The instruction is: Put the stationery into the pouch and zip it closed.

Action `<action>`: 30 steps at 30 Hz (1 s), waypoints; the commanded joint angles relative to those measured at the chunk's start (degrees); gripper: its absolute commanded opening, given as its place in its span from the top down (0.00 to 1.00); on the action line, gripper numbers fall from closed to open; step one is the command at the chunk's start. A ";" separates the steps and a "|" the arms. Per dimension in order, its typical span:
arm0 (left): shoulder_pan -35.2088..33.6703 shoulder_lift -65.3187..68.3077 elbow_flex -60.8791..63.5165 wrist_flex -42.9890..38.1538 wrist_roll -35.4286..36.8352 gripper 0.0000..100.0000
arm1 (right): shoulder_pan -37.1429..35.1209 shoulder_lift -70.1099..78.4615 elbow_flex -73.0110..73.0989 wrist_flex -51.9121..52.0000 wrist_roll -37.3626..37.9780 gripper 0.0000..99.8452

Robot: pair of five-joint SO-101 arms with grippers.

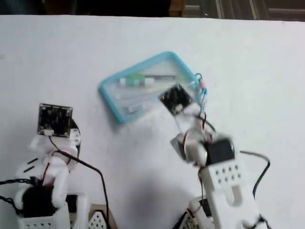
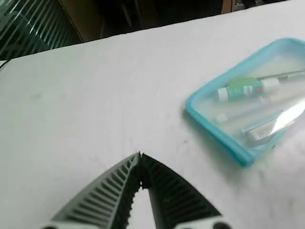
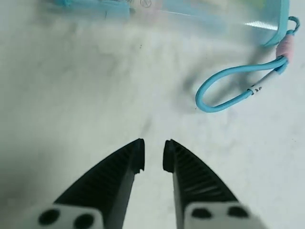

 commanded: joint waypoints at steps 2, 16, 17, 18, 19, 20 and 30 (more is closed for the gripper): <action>-0.75 -7.96 11.08 -3.08 -2.46 0.97 | -0.31 -12.88 15.21 -16.48 -0.18 0.95; -3.56 -14.81 30.24 -3.16 -4.31 0.97 | -0.31 -42.51 42.11 -23.08 -0.18 0.98; -3.56 -14.81 31.38 -3.16 -4.31 0.97 | -0.31 -43.91 42.11 -21.14 -0.18 0.98; -3.56 -14.81 31.56 -2.81 -4.04 0.97 | -0.22 -44.88 42.02 -18.77 -0.18 0.98; -3.56 -14.81 31.56 -2.81 -4.04 0.97 | 0.04 -45.58 42.02 -16.22 -0.18 0.98; -3.56 -14.81 31.56 -2.81 -4.22 0.97 | 0.04 -45.67 42.02 -13.67 -0.18 0.98; -3.47 -14.64 31.56 -0.70 -3.96 0.97 | -0.22 -45.23 42.02 3.21 0.09 0.98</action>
